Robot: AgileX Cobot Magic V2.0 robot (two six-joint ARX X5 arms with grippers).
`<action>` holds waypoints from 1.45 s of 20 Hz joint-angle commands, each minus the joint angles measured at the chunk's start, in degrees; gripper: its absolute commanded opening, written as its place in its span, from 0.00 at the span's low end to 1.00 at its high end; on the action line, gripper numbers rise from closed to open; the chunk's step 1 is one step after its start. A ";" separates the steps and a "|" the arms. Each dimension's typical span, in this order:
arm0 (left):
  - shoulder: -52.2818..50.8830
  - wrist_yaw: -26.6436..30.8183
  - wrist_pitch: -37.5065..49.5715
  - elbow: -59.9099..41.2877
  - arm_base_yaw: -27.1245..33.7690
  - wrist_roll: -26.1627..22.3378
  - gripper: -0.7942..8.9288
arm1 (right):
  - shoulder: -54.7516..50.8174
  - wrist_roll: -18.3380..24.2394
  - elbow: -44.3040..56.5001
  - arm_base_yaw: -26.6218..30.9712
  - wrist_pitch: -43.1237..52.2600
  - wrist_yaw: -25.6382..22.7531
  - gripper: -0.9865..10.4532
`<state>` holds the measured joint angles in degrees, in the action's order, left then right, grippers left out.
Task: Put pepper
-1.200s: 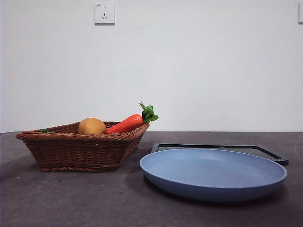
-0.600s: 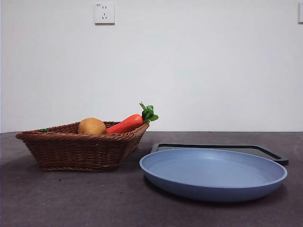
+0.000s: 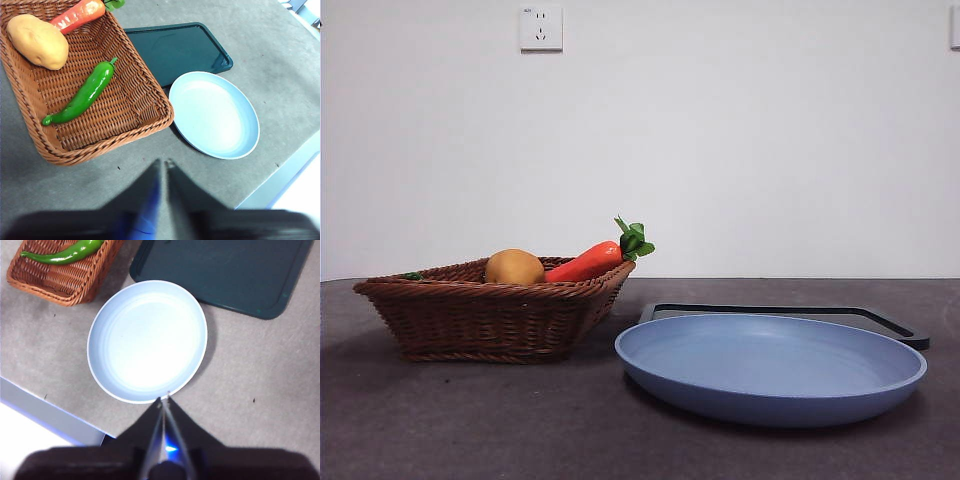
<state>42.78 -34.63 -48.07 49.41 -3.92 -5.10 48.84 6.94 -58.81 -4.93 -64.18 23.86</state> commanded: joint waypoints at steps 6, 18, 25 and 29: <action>0.26 -0.04 0.44 1.03 -0.17 -0.94 0.48 | 1.68 -2.60 -0.96 -0.20 0.70 -0.15 0.39; 0.26 -0.35 0.35 2.32 -0.17 -0.90 0.48 | 22.60 -3.48 -0.96 -0.57 8.68 -0.13 0.39; 0.26 -0.33 0.37 2.32 -0.17 -0.90 0.48 | 39.60 -3.41 -0.96 -3.08 15.82 -0.17 0.39; 0.26 -0.33 0.37 2.32 -0.17 -0.90 0.48 | 45.90 -3.19 -0.96 -5.40 20.17 -0.26 0.39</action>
<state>42.85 -34.72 -48.01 50.72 -3.92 -5.39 93.73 3.68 -58.83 -10.07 -44.21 23.79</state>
